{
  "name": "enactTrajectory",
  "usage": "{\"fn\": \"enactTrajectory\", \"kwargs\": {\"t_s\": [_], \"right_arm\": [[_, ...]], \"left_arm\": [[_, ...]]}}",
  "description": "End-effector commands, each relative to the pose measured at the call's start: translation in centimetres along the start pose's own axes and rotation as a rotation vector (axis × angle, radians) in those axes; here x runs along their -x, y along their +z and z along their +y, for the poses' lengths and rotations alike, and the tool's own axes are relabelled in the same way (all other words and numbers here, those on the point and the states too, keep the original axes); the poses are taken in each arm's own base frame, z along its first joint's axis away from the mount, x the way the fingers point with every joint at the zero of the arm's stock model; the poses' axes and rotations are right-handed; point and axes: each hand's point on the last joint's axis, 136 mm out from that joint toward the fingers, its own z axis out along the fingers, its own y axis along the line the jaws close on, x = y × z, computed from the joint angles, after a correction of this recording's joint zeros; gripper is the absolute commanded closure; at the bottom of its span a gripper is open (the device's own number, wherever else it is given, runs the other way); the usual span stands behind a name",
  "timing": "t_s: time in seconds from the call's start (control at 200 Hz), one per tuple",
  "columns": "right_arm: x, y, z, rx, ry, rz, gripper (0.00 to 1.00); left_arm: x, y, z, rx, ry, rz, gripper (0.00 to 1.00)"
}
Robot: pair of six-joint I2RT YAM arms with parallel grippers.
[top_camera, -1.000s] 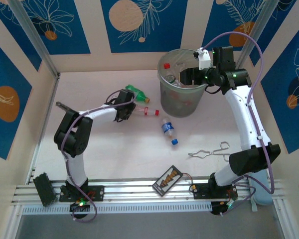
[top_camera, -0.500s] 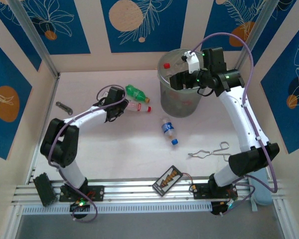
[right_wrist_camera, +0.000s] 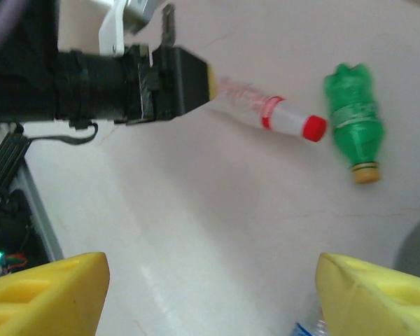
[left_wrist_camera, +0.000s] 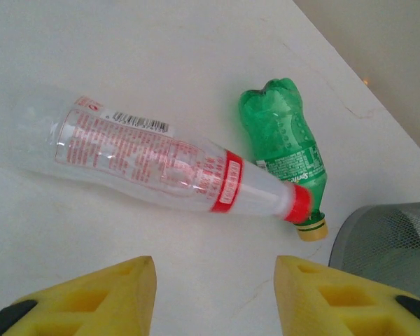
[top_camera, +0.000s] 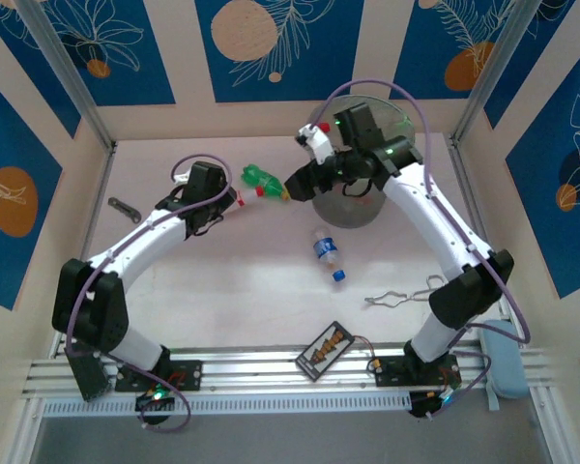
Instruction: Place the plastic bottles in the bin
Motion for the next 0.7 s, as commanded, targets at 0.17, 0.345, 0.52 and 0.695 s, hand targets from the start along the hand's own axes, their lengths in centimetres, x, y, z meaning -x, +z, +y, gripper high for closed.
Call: {"fn": "enactTrajectory", "kwargs": {"t_s": [0.17, 0.345, 0.52, 0.695], "right_arm": [[-1.7, 4.2, 1.4, 0.076, 0.002, 0.065, 0.22], [-1.7, 3.8, 0.3, -0.004, 0.015, 0.053, 0.22], [-2.3, 2.1, -0.4, -0.073, 0.013, 0.044, 0.22], [-3.0, 0.6, -0.9, -0.107, 0.026, 0.027, 0.22]], "left_arm": [[2.2, -0.6, 3.7, 0.086, -0.134, -0.038, 0.25], [2.6, 3.2, 3.2, 0.094, -0.287, -0.048, 0.15], [0.9, 7.8, 3.2, 0.117, -0.446, 0.01, 0.14], [-0.3, 11.0, 5.4, 0.199, -0.538, 0.001, 0.14]]}}
